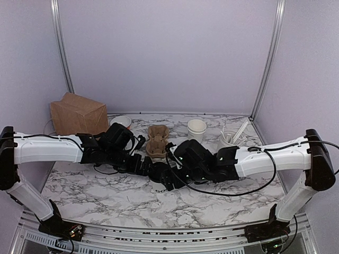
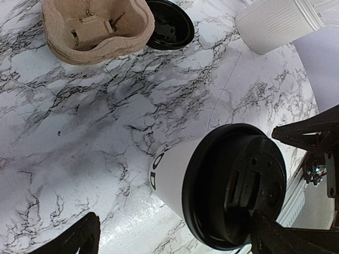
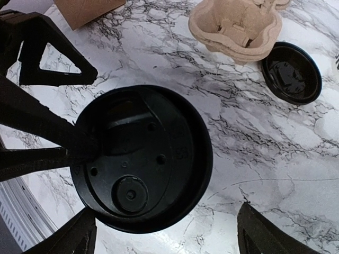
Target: Pack the takeout coffee
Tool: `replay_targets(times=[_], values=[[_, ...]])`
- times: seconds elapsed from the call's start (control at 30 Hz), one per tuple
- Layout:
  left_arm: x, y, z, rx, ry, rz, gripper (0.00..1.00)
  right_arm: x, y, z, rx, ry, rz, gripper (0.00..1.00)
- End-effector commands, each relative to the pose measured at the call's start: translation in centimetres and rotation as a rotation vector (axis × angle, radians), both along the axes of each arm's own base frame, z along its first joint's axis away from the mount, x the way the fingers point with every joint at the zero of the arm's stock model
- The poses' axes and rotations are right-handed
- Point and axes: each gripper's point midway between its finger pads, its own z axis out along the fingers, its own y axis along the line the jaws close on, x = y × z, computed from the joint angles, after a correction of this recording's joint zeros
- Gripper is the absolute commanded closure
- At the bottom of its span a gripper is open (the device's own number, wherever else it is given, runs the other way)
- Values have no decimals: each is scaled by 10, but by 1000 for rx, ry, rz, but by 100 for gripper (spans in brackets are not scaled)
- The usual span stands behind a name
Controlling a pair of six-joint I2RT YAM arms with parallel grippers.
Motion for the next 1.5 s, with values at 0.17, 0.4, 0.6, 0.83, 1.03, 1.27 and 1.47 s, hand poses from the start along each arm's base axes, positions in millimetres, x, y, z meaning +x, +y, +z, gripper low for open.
replay_targets(times=[0.17, 0.4, 0.6, 0.83, 1.03, 1.27, 1.47], values=[[-7, 0, -11, 20, 23, -16, 1, 4, -8, -19, 2, 58, -96, 11], [-6, -1, -6, 9, 16, -9, 1, 6, -12, -17, 64, 112, -122, 11], [2, -7, 22, -43, -24, 14, 1, 8, -4, 9, 170, 135, -92, 11], [17, -7, 49, -83, -76, 81, 1, 1, 2, 21, 331, 237, -98, 11], [26, -1, 42, -61, -75, 108, 1, 2, 3, 12, 408, 312, -130, 15], [29, 3, 30, -24, -77, 101, 3, 4, 2, 3, 466, 363, -150, 21], [28, 7, 20, 2, -69, 102, 6, 7, 4, -1, 486, 377, -159, 22]])
